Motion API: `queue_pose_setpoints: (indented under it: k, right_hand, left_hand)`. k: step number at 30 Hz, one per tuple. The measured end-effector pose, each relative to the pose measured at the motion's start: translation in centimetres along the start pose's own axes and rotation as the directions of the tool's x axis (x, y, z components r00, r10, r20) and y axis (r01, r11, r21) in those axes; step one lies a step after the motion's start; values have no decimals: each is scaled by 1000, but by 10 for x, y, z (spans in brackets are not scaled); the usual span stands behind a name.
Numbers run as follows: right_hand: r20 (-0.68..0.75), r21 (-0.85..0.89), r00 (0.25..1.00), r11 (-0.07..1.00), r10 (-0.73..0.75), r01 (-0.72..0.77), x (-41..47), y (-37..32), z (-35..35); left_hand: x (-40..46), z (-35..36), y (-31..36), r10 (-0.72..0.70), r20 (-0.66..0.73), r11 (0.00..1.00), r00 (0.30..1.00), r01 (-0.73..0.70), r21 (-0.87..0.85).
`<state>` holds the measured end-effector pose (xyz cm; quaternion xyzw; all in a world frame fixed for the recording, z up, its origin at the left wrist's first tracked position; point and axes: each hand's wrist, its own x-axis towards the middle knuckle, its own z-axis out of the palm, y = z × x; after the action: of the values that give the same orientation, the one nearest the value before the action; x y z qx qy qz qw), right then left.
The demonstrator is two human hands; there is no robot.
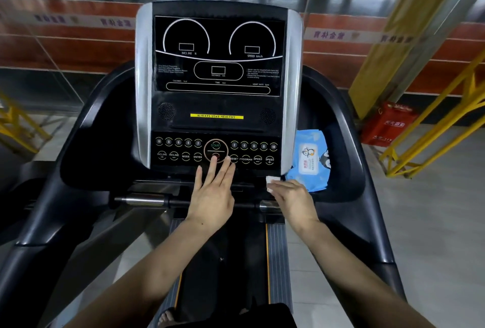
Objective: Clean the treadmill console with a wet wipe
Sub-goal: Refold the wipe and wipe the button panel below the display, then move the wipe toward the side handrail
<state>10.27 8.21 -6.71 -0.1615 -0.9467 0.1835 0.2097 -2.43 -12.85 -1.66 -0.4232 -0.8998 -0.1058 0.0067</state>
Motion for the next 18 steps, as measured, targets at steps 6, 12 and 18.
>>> queue_pose_setpoints:
  k: [6,12,18]
  right_hand:
    - [-87,156,992,985,91,-76,-9,-22,-6]
    - [-109,341,981,933,161,-115,2,-74,-10]
    - [2,562,989,817,151,-126,2,-144,1]
  left_hand:
    - [-14,-1,3,-56,-53,994,997,50,-98]
    - [-35,-15,-18,-188,-125,971,974,165,-176]
    - [-75,-36,-53,-284,-192,952,939,253,-172]
